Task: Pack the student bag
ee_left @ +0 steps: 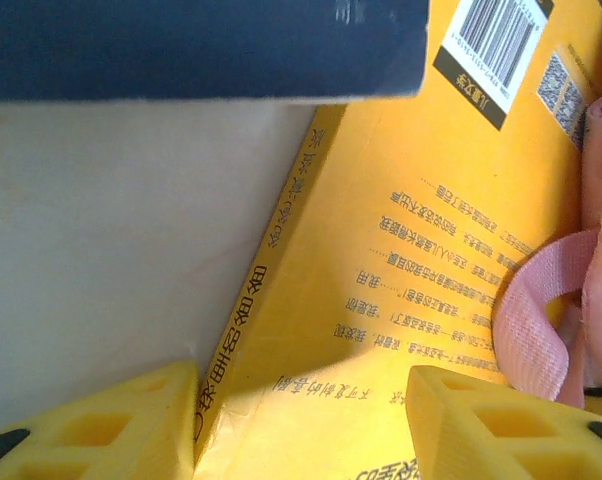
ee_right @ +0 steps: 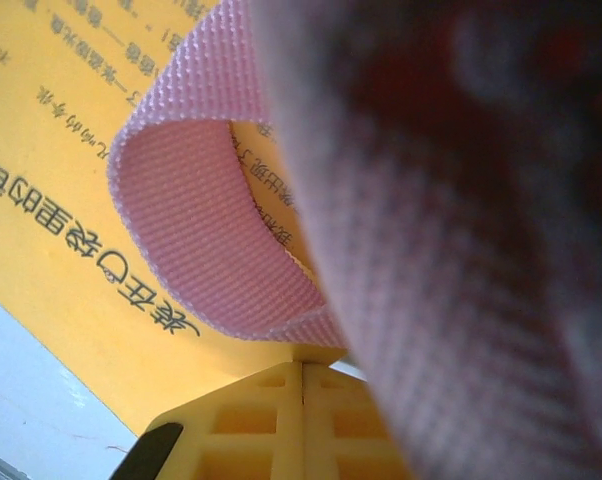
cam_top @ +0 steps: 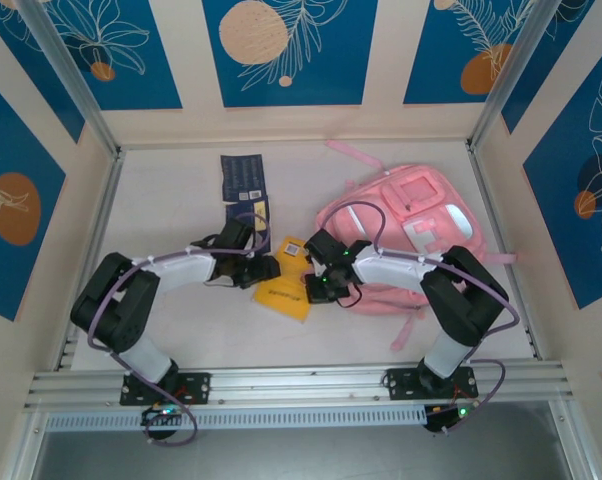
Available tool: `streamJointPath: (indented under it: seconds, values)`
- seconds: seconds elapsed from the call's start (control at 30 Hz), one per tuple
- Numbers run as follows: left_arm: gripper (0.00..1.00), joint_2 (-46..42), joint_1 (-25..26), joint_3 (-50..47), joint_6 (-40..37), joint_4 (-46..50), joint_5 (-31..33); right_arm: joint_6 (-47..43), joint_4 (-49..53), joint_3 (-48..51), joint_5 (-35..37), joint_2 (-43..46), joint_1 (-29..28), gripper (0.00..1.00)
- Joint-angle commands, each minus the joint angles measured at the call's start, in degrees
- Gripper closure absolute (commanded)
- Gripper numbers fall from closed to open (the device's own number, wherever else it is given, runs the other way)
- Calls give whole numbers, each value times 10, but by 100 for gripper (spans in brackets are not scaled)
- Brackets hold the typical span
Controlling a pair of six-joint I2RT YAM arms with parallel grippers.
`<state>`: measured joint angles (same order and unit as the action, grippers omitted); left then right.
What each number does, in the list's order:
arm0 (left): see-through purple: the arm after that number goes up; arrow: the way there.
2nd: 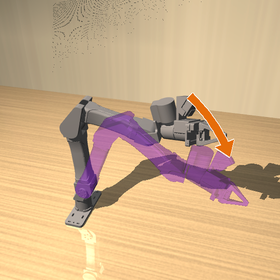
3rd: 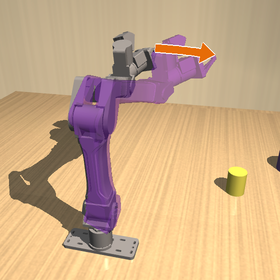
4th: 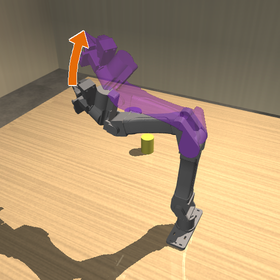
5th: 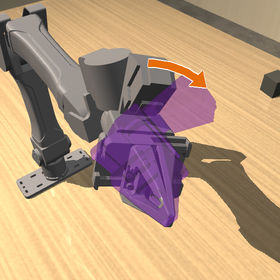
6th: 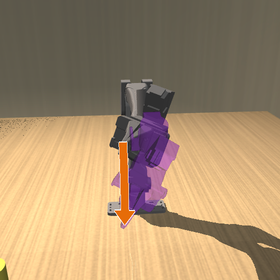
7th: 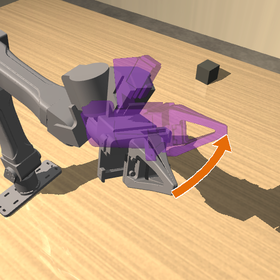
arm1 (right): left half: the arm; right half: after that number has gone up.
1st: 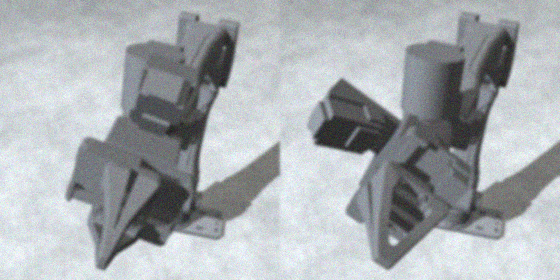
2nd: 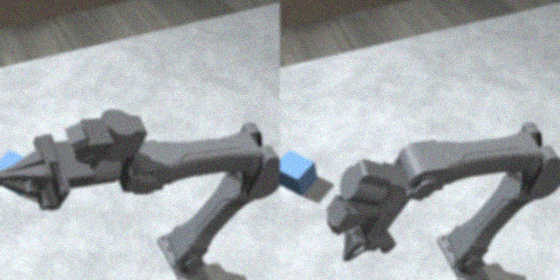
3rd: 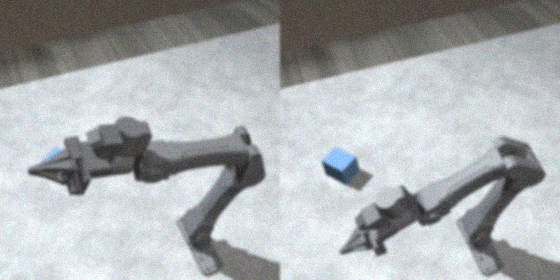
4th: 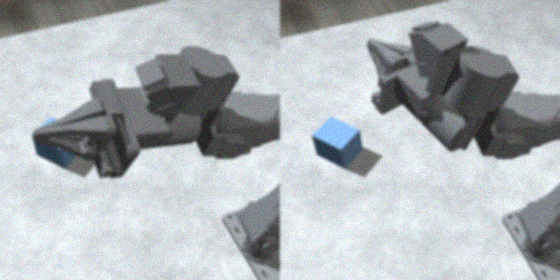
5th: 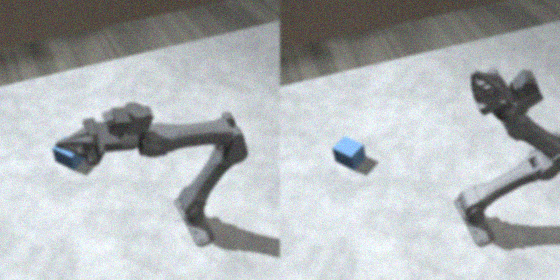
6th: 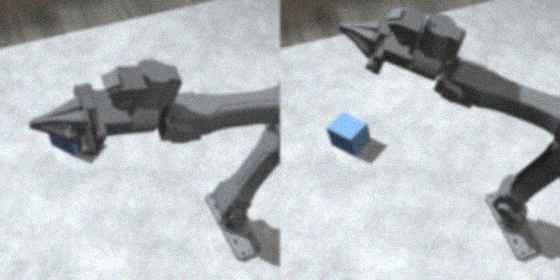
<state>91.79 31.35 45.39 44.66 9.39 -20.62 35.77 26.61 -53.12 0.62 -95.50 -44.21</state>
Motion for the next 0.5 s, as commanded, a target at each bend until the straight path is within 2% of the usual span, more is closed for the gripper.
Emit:
streamJointPath:
  seconds: [0.0, 0.17, 0.47]
  values:
    - [48, -43, 26, -2, 50, -52, -180, 4, -38, 27, 65, -38, 12, 100]
    - [50, -70, 26, 11, 48, -54, -206, 5, -45, 29, 61, -42, 13, 100]
    - [55, -50, 26, 8, 47, -65, -247, 8, -52, 41, 57, -39, 21, 100]
